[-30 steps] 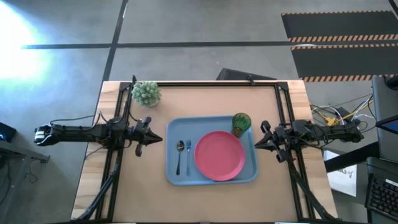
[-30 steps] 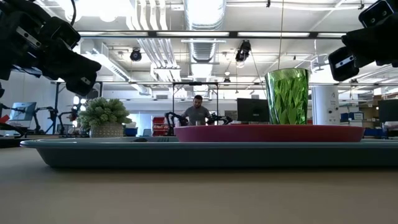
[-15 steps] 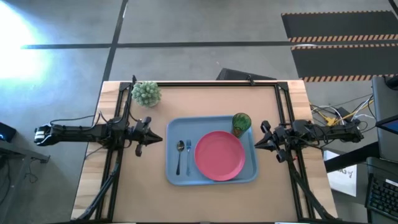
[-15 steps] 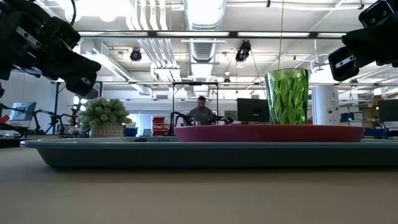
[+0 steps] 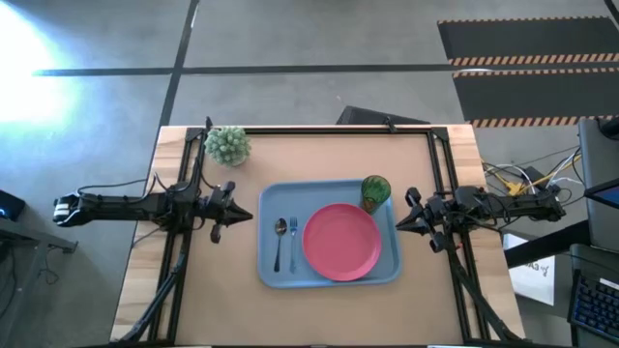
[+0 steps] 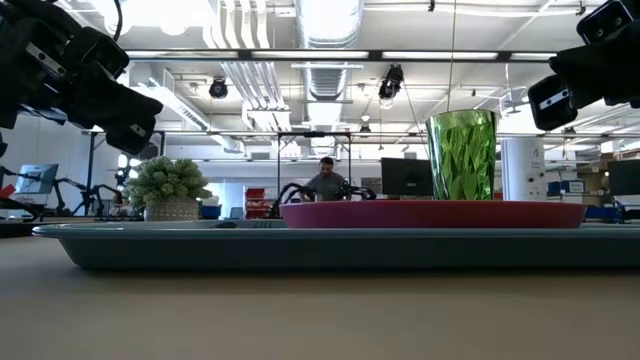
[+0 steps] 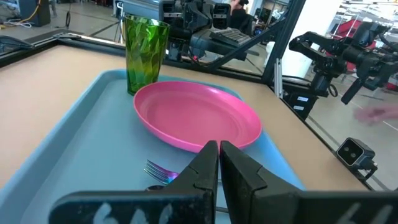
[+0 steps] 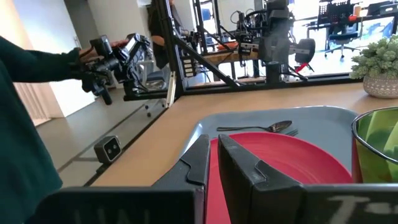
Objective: Pick and place plate/cup/fork/spoon on tray
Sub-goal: Return to Home Position
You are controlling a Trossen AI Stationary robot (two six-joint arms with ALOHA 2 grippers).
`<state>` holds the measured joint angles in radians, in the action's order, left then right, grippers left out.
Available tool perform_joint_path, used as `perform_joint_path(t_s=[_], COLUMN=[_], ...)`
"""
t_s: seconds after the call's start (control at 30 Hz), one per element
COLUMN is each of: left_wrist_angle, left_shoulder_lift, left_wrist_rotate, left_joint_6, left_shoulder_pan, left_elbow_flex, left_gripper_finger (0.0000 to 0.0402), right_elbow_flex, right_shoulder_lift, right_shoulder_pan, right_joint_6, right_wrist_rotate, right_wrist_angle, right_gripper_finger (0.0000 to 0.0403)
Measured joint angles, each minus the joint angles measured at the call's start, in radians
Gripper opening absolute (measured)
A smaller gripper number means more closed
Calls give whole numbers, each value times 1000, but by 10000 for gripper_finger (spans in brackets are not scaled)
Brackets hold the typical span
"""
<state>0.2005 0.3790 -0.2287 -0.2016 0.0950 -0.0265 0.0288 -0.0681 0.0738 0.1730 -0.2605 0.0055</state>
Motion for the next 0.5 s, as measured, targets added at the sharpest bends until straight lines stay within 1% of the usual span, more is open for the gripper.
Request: perform_joint_path(t_s=[0.13,0.2,0.3,0.4,0.43,0.5], left_wrist_angle=[2,-25,-114,-133,-133,-111], left_shoulder_lift=[-32,-96,-225,-335,-366,-375], left_wrist_rotate=[0,-1,-1,-1,-1,-2], left_joint_6=[0,0,0,0,0,0], left_shoulder_pan=[0,0,0,0,0,0], left_elbow_flex=[7,18,18,18,18,18], left_gripper_finger=[0,0,0,0,0,0], right_elbow_flex=[0,0,0,-1,-1,-1], right_shoulder_lift=[0,0,0,0,0,0], right_shoulder_pan=[0,0,0,0,0,0], right_joint_6=[0,0,0,0,0,0], right_wrist_rotate=[0,0,0,0,0,0], right_wrist_angle=[0,0,0,1,1,2], right_gripper_finger=[22,22,22,22,22,22])
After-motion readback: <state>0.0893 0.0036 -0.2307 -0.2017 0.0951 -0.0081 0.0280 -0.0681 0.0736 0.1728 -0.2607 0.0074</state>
